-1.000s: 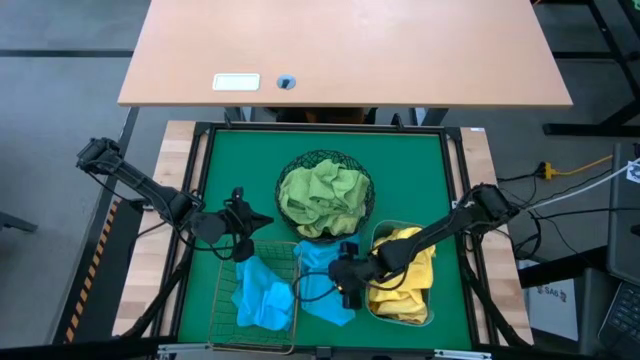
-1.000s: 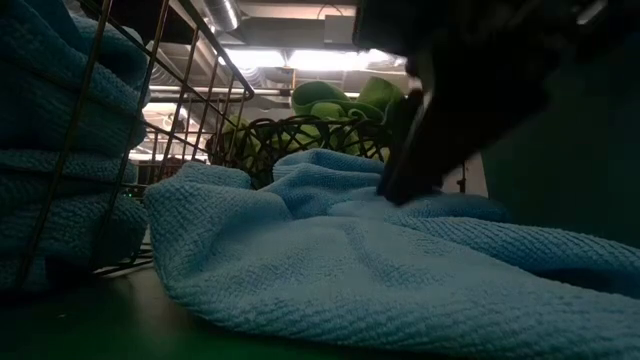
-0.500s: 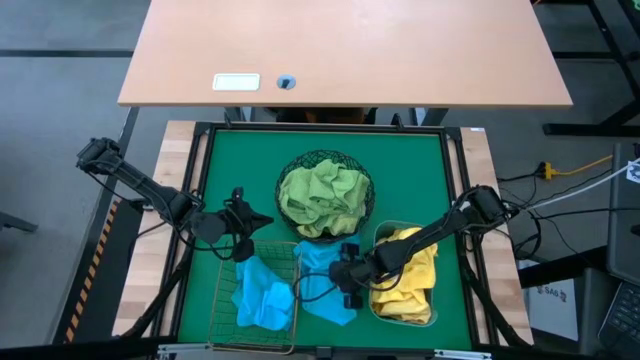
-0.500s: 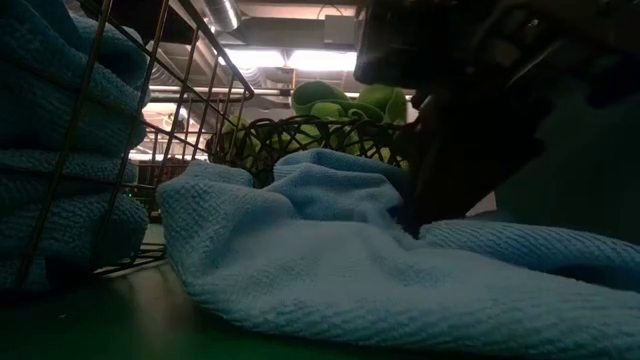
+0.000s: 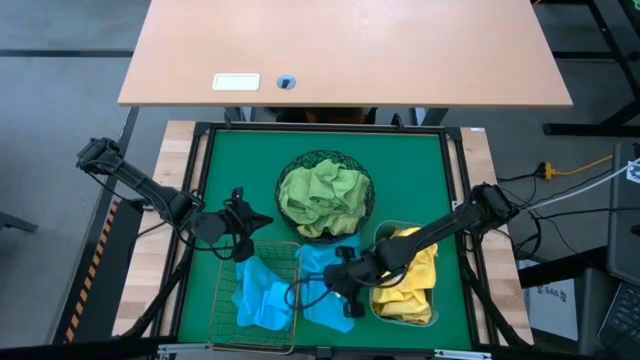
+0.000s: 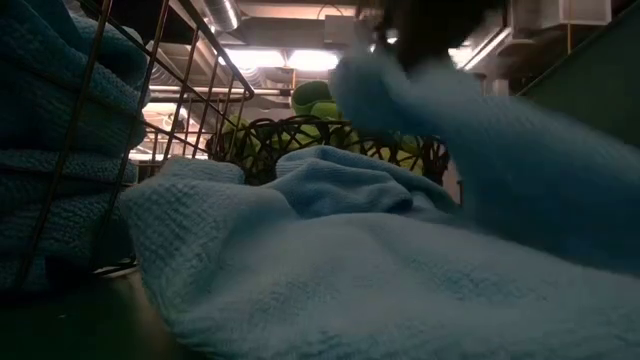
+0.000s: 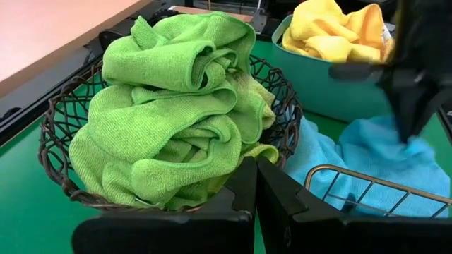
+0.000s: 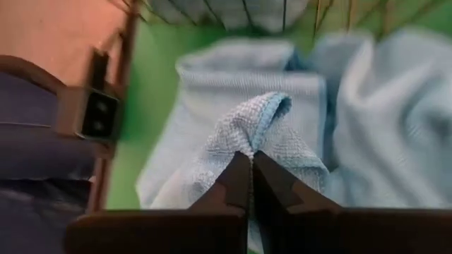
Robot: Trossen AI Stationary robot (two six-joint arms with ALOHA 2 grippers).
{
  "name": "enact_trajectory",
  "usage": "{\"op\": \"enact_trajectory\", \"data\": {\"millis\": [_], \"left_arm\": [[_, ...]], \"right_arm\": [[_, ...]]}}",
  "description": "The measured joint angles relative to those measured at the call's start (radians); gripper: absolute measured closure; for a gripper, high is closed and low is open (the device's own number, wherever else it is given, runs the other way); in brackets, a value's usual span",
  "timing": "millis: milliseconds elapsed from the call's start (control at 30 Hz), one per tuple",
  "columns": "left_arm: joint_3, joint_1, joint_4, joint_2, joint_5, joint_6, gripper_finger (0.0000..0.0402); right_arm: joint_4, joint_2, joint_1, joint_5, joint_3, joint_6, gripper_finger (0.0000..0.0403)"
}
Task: Sort microfiber towel by color & place in baskets
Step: Put the blue microfiber cloth into the wire basket
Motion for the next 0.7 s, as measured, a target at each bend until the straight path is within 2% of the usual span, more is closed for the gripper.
{"op": "enact_trajectory", "data": {"millis": [300, 467, 700], "left_arm": [[0.000, 0.000, 0.000, 0.000, 0.000, -0.026, 0.0401], [0.000, 0.000, 0.005, 0.000, 0.005, -0.061, 0.0401], [0.000, 0.000, 0.176, 0.000, 0.104, -0.008, 0.0394]], "right_arm": [[-0.267, -0.001, 0.000, 0.002, 0.365, -0.089, 0.0398], [-0.375, -0.003, -0.001, 0.062, 0.567, -0.130, 0.0400], [-0.452, -0.003, -0.001, 0.100, 0.805, -0.184, 0.0401]]}}
